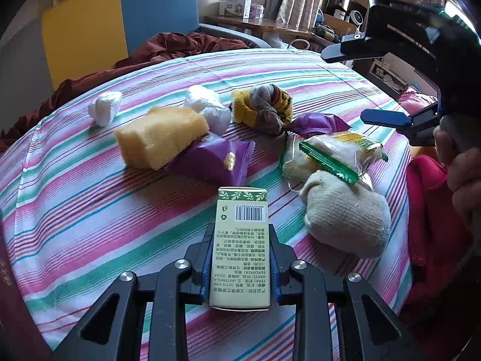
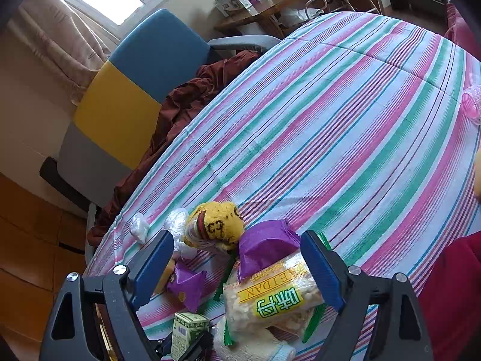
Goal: Organize objects
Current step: 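Carry the carton toward the tray with left gripper while right gripper grasps the purple packet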
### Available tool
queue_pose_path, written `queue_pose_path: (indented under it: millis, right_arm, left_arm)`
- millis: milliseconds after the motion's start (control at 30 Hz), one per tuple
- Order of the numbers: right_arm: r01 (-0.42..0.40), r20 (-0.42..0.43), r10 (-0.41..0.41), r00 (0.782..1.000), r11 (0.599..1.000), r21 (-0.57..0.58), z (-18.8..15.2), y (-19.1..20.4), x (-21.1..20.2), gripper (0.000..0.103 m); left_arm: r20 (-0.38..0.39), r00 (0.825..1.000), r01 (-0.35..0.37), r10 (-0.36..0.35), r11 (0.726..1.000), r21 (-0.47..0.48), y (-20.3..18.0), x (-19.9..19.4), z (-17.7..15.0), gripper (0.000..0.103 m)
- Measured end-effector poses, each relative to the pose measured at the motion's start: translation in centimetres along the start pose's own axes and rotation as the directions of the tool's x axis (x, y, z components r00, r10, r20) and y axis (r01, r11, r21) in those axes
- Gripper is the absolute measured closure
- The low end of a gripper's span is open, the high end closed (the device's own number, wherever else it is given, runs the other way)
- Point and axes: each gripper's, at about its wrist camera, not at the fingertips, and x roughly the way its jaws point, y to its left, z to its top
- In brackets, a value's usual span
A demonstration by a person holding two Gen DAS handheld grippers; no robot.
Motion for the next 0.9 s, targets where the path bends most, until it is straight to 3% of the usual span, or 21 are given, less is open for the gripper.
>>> queue_pose_path:
  millis: [300,567,667,900]
  right_arm:
    - [0.095,-0.030,-0.094,0.995,0.995,0.029,0.0,-0.7,1.0,0.015]
    - [0.155,-0.027,-0.155,0.988,0.988,-0.014,-0.1,-0.2,1.3,0.015]
    - [0.184,-0.054,-0.189,0.981,0.980,-0.081,-0.3,0.7,2.1,0.015]
    - [0.286,-0.118,-0.327,0.938,0.919,-0.272,0.2,2.4,5.6,0.019]
  left_arm:
    - [0.068,0.993,-0.096,0.098,0.995,-0.035,1.9,-4.5,-6.5,0.073]
    - [0.111,0.990,-0.087,0.091,0.995,-0.042,2.1,-4.9,-7.2,0.073]
    - [0.111,0.990,-0.086,0.089,0.996,-0.031,2.1,-4.9,-7.4,0.073]
    - [0.119,0.991,-0.054,0.061,0.997,-0.055,2.7,-5.0,-7.7,0.073]
